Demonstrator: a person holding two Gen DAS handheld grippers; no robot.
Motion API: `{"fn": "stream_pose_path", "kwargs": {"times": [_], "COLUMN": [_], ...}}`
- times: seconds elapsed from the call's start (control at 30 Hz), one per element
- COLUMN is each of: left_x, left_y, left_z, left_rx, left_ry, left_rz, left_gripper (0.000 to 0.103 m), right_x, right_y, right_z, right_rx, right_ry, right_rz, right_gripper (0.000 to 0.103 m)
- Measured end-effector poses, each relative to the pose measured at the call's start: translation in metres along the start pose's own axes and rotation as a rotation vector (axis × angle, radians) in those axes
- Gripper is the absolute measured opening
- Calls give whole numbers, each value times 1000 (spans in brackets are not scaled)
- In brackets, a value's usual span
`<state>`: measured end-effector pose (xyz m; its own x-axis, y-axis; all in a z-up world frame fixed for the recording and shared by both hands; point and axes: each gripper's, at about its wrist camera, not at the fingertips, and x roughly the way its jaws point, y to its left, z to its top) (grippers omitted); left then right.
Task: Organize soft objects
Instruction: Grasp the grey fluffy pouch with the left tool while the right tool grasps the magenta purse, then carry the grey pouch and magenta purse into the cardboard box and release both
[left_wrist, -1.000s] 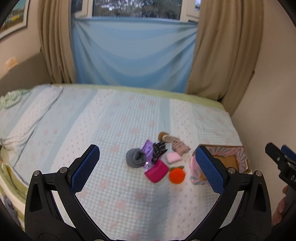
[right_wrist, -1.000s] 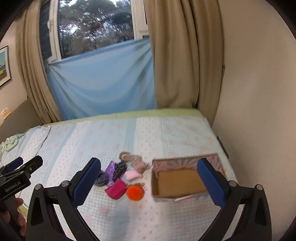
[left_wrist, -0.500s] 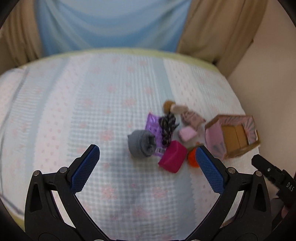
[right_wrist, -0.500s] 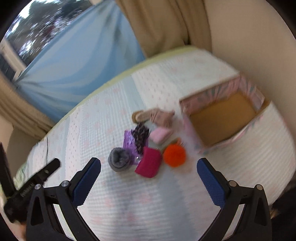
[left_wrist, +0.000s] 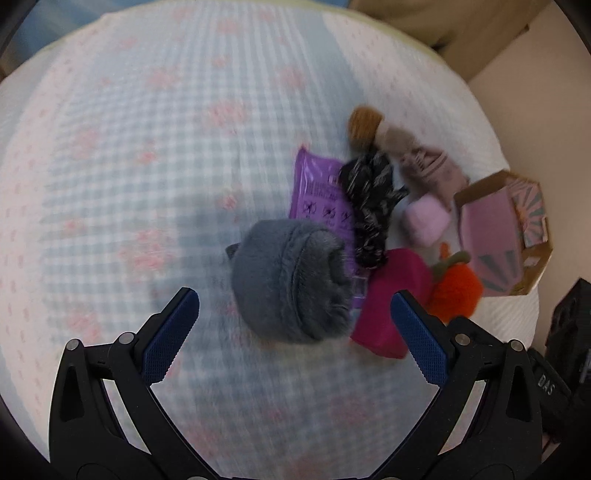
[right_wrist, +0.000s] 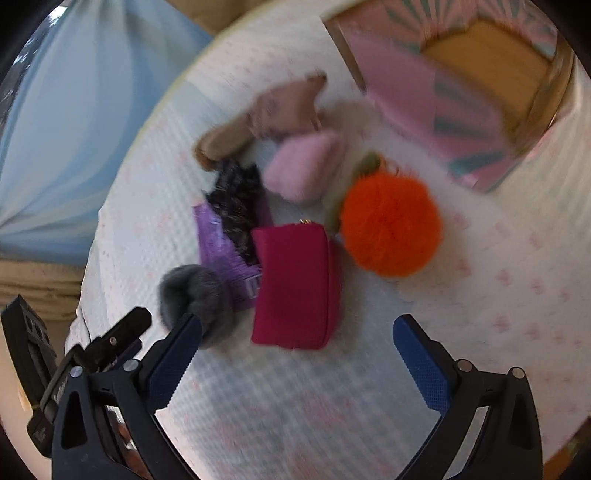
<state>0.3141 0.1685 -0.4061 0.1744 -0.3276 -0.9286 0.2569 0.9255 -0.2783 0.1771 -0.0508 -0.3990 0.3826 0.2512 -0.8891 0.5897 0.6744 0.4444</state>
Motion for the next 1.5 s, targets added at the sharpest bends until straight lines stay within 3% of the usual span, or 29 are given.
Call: {"fn": "stream_pose_path", "kwargs": {"times": [0.1, 0.23, 0.37, 0.43, 0.5, 0.53, 0.63, 0.7, 0.9, 1.2, 1.5], "left_x": [23, 43, 56, 62, 68, 69, 70, 68, 52, -18, -164], "left_y": [5, 16, 17, 14, 11, 8, -1, -7, -15, -21, -58], "left_z": [4, 6, 11, 13, 16, 17, 18, 18, 16, 1, -10], "left_rx": [12, -18, -11, -3, -4, -4, 18, 20, 32, 7, 38], "left_ry": [20, 54, 63, 67, 74, 78, 68, 58, 15, -87, -238], "left_rz": [7, -9, -31, -46, -78, -84, -61, -51, -24, 8, 106], "left_gripper": [102, 102, 101, 97, 75, 75, 68, 60, 53, 53, 53], "right_x": [33, 62, 75, 81, 82, 82, 80, 79, 72, 27, -92], "right_y": [-8, -6, -6, -5, -7, -7, -5, -5, 5, 16, 54], "right_z": [3, 7, 11, 15, 19, 20, 22, 21, 21, 9, 8], "right_rx": [53, 64, 76, 82, 86, 84, 67, 61, 27, -49, -206], "right_ry": [27, 61, 71, 68, 67, 62, 57, 53, 39, -1, -47], "right_rz": [7, 23, 6, -7, -26, -39, -70, -76, -75, -19, 3], "right_gripper": [101, 89, 84, 74, 65, 58, 50, 46, 37, 36, 36]}}
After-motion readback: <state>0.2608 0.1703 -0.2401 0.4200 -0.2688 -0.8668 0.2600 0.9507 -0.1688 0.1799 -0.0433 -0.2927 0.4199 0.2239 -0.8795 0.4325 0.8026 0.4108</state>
